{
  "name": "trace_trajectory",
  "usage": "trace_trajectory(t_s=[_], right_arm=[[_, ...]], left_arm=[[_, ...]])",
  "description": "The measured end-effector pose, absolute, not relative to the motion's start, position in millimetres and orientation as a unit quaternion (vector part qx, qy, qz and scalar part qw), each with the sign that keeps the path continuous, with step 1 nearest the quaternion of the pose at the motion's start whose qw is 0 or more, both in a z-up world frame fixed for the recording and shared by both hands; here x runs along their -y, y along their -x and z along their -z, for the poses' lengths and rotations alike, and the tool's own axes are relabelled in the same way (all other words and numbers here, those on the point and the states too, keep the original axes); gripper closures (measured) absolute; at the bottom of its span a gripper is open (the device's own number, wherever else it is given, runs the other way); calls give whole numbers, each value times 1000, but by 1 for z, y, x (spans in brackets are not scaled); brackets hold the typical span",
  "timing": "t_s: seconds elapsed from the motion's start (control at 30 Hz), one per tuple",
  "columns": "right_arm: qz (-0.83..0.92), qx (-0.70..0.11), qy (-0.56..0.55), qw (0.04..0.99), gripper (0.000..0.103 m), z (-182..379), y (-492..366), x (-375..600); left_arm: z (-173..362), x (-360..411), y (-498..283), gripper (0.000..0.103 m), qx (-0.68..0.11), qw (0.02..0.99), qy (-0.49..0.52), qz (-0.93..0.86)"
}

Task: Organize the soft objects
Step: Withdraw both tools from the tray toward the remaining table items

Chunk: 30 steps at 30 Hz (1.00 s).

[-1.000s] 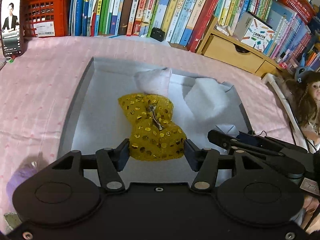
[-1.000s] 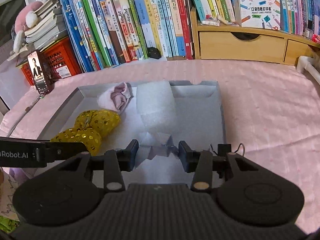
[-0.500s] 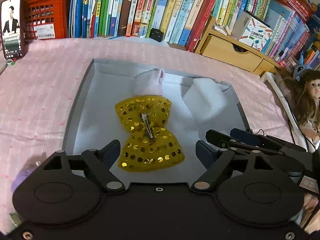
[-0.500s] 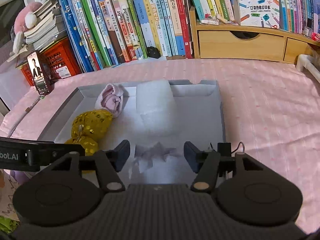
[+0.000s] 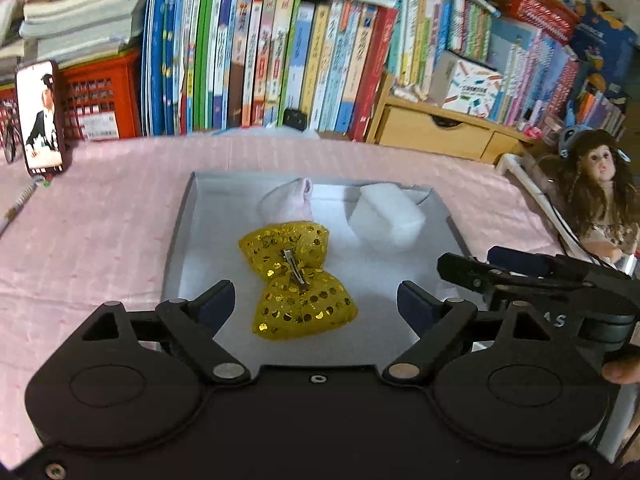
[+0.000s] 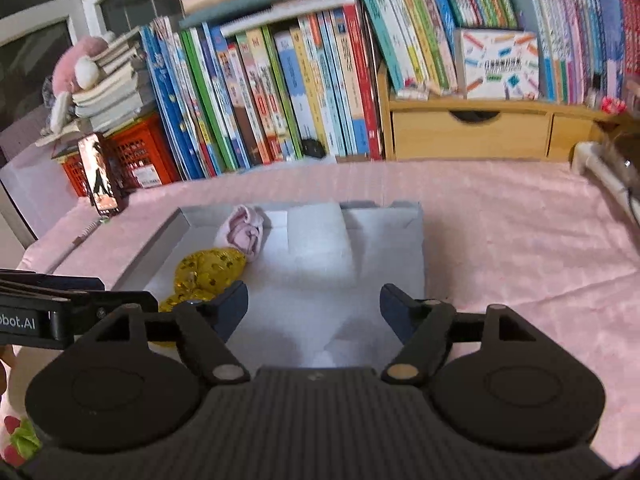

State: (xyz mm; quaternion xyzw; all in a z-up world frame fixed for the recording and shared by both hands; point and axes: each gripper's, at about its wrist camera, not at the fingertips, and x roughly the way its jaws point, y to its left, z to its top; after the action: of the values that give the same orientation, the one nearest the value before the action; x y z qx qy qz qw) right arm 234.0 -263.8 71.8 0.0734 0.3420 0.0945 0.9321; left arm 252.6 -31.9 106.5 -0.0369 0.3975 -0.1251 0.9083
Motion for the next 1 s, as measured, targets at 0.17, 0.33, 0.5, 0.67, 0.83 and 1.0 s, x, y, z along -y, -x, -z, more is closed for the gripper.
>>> trace_trajectory(t_s=[0.17, 0.33, 0.5, 0.67, 0.83, 1.0], right_arm=[[-94, -312, -60, 944, 18, -87, -205, 268], [-98, -287, -56, 951, 17, -99, -173, 277], [-101, -269, -62, 956, 15, -107, -139, 286], [-96, -258, -57, 960, 15, -106, -109, 296], [-82, -255, -46, 962, 14, -96, -86, 305], [-70, -265, -38, 961, 14, -81, -74, 313]], left_arm=[[-118, 28, -220, 15, -368, 919, 37, 140], [-128, 31, -180, 12, -336, 927, 27, 164], [-127, 39, -136, 11, -309, 930, 16, 197], [-120, 45, -95, 10, -292, 930, 18, 224], [-106, 52, -65, 9, -289, 928, 19, 236], [-90, 67, -44, 9, -284, 928, 3, 240]])
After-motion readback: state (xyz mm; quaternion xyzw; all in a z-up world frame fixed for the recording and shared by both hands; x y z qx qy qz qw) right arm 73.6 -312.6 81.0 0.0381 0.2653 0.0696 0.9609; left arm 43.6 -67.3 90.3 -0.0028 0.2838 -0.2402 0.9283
